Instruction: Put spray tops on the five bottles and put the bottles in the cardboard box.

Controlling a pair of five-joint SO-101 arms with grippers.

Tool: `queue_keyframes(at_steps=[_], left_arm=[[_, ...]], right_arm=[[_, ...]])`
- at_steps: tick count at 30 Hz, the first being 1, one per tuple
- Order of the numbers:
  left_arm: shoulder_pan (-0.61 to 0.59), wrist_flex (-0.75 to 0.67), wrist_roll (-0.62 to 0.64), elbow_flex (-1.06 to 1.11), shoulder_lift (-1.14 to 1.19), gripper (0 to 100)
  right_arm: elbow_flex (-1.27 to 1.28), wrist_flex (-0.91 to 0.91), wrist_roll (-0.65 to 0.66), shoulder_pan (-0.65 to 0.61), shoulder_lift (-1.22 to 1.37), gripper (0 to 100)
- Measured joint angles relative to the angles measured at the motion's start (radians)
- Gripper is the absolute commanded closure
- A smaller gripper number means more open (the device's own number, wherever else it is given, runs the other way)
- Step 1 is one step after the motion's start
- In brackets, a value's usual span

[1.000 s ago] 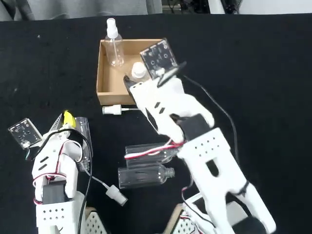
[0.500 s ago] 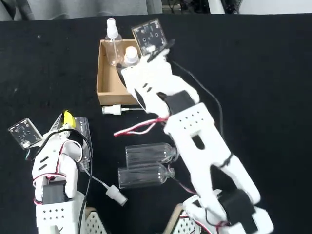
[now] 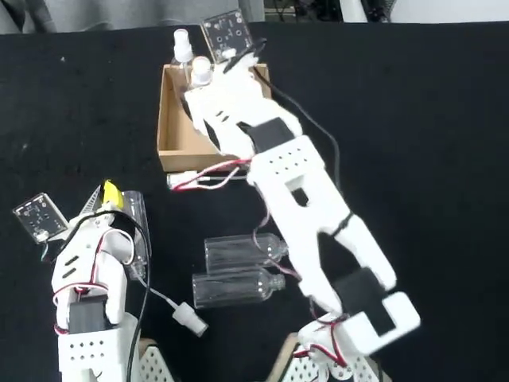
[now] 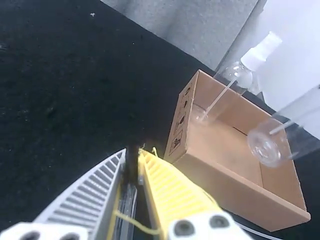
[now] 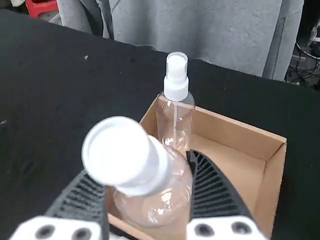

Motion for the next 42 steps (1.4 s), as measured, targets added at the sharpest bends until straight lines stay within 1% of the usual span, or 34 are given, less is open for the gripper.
queue_keyframes(at_steps=[15, 36, 42], left_arm=[[0.0, 0.0, 0.0, 0.0, 0.0, 97], [0.0, 0.0, 0.0, 0.0, 0.0, 97], [0.0, 0.0, 0.0, 0.0, 0.0, 97]], right_arm=[[-0.21, 0.0, -0.005, 0.0, 0.273, 95.6], [-0.589, 0.0, -0.005, -0.011, 0.671, 95.6], [-0.666, 0.0, -0.005, -0.009, 0.741, 95.6]])
